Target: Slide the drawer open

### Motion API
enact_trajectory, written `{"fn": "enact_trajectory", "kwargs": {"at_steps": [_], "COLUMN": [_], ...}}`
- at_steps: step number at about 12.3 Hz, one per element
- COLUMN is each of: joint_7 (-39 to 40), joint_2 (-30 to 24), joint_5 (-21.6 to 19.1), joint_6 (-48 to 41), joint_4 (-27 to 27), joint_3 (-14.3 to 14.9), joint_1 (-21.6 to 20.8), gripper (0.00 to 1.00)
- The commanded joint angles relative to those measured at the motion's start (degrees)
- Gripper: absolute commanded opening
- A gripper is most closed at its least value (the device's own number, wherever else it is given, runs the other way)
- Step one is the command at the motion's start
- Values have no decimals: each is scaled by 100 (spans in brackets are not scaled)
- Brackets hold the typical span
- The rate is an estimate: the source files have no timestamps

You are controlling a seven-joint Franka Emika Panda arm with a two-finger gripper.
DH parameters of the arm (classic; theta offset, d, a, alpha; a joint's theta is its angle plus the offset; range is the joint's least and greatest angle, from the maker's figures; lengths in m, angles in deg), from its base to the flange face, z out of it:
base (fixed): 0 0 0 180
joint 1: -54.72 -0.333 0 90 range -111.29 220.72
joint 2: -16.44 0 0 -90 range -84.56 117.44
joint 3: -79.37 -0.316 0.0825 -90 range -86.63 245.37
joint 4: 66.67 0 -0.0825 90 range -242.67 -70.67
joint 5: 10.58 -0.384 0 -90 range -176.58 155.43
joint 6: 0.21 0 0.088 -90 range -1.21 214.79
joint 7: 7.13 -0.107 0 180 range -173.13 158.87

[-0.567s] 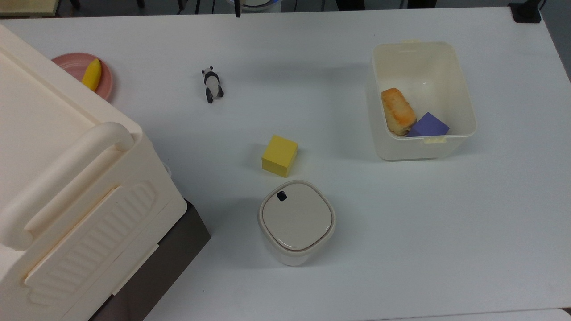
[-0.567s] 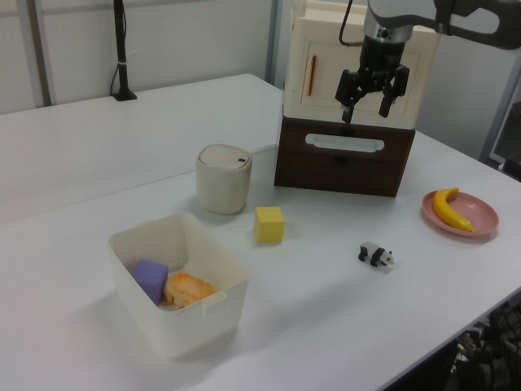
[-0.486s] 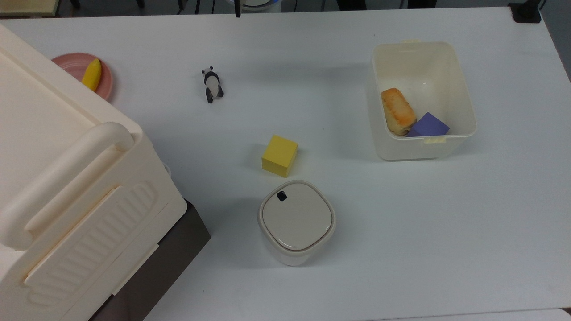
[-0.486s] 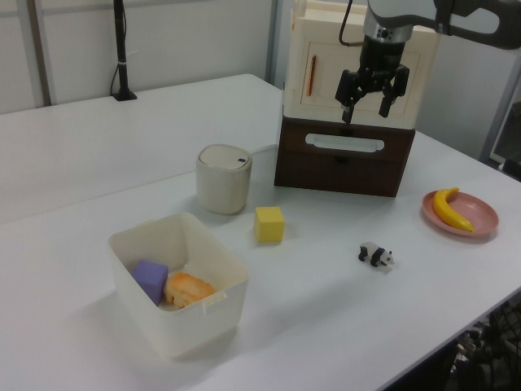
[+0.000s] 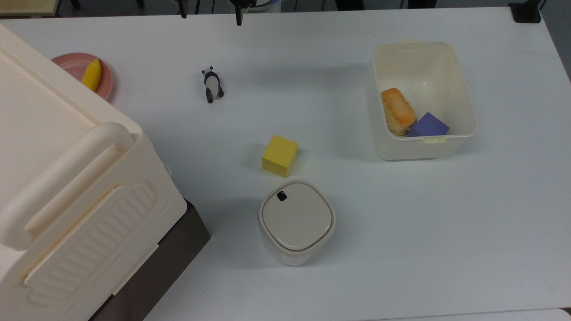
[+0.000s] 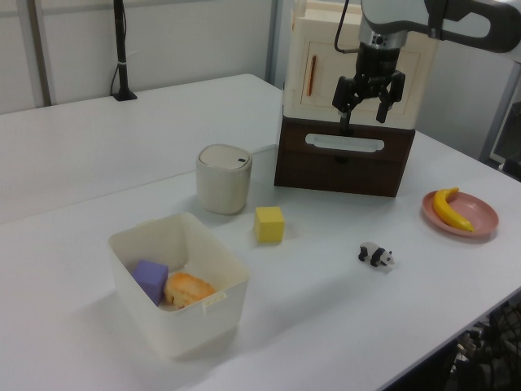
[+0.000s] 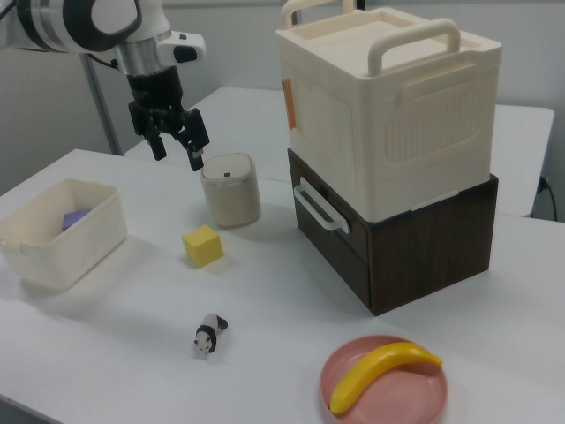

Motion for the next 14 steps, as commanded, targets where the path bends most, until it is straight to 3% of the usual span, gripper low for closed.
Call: {"fn": "enact_trajectory", "kwargs": {"at_steps": [1,4,6,8,14], "joint_7": [50,268,1764,2456,2740], "joint_2": [-13,-22,-40,-31,4], "joint_5": [-76,-15,56,65,74], "joint_6": [-175,-114,-105,-79,290], "joint_4": [58,23,-3,-4,-65], "joint_3": [24,7,-81,-81,-81], "joint_1": [-30,-39,127,234,304], "gripper": [100,100,100,100,100]}}
